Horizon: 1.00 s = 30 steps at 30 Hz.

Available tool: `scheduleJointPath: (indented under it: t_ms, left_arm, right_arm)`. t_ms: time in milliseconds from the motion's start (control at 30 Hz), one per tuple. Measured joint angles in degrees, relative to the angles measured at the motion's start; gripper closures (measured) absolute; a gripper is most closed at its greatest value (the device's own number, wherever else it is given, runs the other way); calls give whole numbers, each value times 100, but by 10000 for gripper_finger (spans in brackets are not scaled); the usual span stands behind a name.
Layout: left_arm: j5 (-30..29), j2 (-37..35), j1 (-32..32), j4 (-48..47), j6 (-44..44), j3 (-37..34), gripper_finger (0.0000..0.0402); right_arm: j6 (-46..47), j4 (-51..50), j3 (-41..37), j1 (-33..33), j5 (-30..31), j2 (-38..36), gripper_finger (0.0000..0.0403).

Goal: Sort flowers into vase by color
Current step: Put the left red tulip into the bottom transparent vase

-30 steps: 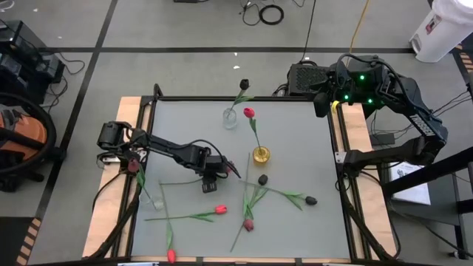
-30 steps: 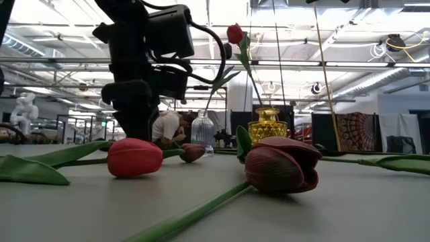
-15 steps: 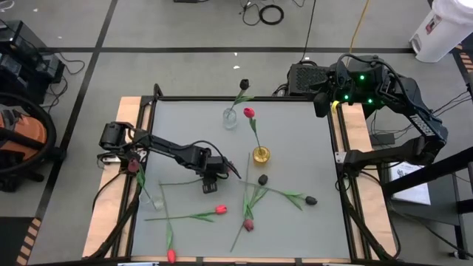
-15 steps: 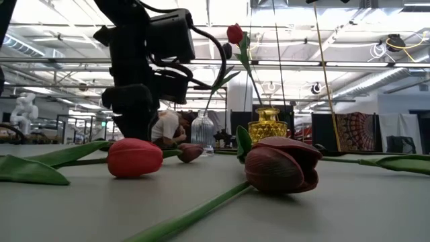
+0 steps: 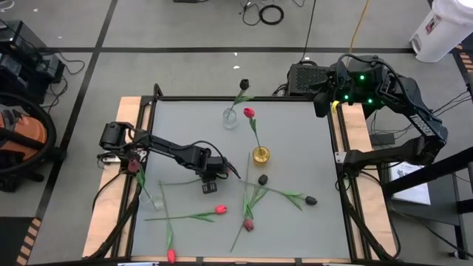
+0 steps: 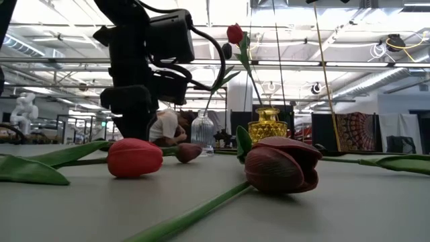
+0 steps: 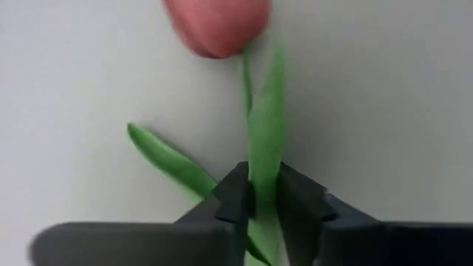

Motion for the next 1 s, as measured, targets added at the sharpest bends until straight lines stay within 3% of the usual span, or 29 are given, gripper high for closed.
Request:
scheduleJointPath:
  t_ms: [133, 600, 1000]
  left_arm:
    - [78, 0, 0, 3, -1, 0, 391]
    - [81, 0, -7, -323, 145, 146, 398]
    - [-265, -364, -9, -474, 308, 481, 400]
  right_arm:
    - [0, -1, 0, 0, 0, 0, 215]
    - [1, 0, 0, -1, 0, 0, 215]
    - [0, 0, 0, 0, 0, 0, 215]
